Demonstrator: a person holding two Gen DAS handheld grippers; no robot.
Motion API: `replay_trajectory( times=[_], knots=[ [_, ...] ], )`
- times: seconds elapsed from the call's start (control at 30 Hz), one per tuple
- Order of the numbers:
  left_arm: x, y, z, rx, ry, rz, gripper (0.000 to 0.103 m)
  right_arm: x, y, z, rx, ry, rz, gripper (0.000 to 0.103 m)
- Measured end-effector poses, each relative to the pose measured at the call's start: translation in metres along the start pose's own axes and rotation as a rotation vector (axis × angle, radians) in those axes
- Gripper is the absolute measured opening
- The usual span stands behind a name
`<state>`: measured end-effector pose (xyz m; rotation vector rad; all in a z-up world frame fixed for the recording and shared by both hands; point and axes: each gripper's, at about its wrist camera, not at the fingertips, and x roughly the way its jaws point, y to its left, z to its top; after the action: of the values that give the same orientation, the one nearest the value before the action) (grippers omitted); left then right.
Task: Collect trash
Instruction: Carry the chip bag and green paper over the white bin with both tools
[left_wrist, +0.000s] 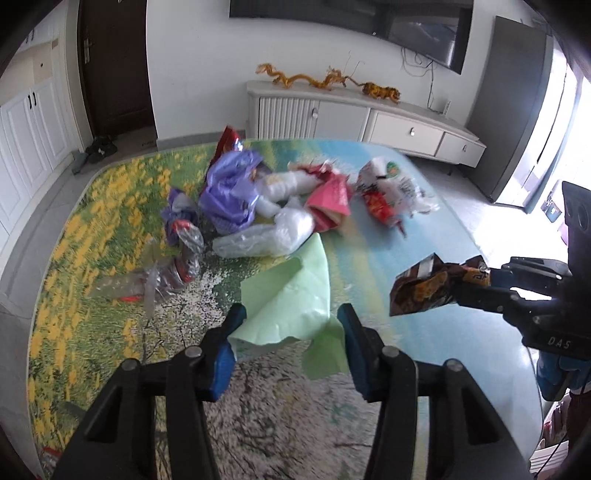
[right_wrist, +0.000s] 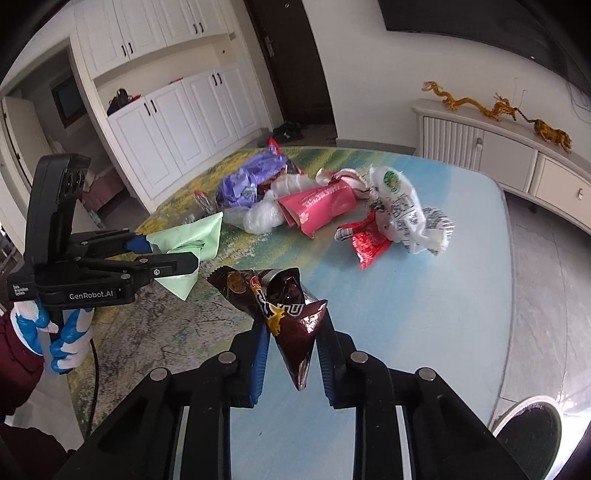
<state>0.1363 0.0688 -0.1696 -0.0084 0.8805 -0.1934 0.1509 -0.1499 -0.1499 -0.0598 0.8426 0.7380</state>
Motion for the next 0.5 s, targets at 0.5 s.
replay_trajectory(
  times=[0.5],
  knots=[
    [-0.101,-0.099,0.037,0.157,-0.209,-0.103,0.048,-0.161,-0.016,-0.014,0.126,-0.286,-0.205,0.023]
  ],
)
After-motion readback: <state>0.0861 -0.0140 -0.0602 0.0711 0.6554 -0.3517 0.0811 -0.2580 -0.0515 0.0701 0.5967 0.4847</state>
